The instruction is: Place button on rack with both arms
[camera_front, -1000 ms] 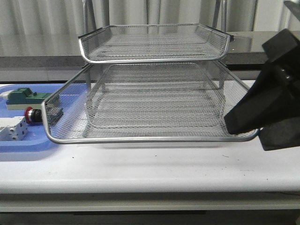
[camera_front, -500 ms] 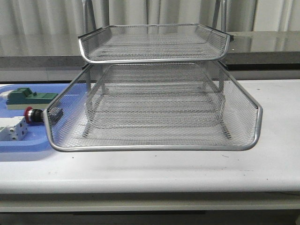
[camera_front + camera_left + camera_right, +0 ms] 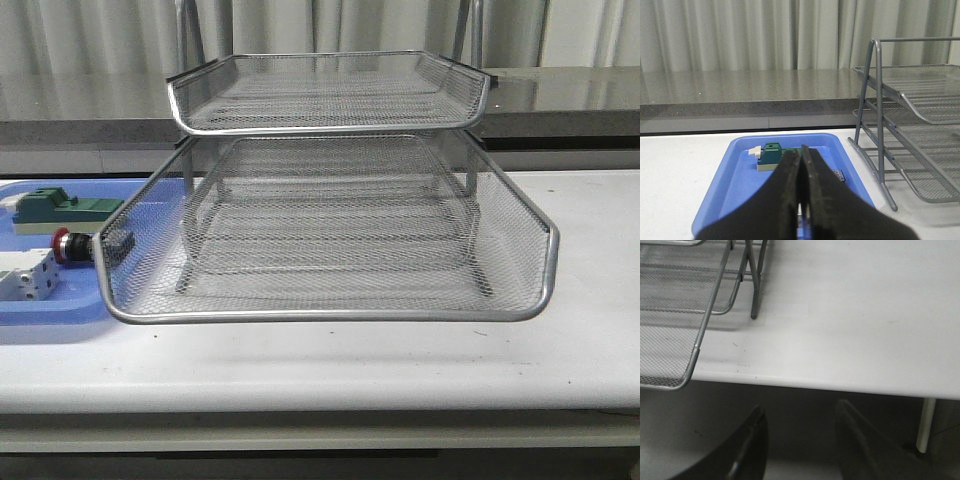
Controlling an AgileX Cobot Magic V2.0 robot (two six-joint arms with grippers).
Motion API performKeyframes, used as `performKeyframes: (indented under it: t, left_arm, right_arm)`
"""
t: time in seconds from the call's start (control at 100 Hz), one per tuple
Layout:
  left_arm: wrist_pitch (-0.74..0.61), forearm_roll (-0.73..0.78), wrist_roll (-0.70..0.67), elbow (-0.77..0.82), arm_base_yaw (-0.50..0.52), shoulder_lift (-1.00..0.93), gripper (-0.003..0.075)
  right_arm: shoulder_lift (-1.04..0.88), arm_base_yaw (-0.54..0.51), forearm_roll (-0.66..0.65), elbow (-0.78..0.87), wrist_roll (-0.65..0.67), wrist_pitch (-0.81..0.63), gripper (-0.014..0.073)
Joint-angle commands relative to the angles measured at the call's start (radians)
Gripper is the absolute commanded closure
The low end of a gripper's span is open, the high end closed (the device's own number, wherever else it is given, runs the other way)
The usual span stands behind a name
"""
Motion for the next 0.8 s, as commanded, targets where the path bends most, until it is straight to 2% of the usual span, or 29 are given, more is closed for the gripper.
performKeyframes:
  t: [0.0, 0.11, 0.24, 0.79]
  left_arm:
    - [-0.082, -0.007, 0.001, 0.033, 0.001, -0.032, 0.0741]
    - [-0.082, -0.007, 0.001, 0.033, 0.001, -0.032, 0.0741]
    - [-0.082, -0.007, 0.001, 0.033, 0.001, -0.032, 0.0741]
    - [-0.082, -0.007, 0.001, 0.033, 0.001, -0.032, 0.0741]
  right_arm:
    - [-0.022, 0.000, -0.027, -0.033, 0.002, -0.051, 0.0365]
    - [-0.037, 0.000, -0.027, -0.033, 0.002, -0.051, 0.0503]
    - [-0.038, 0.000, -0.027, -0.033, 0.002, -0.054, 0.0708]
    - [-0.038, 0.000, -0.027, -0.033, 0.002, -0.048, 0.0703]
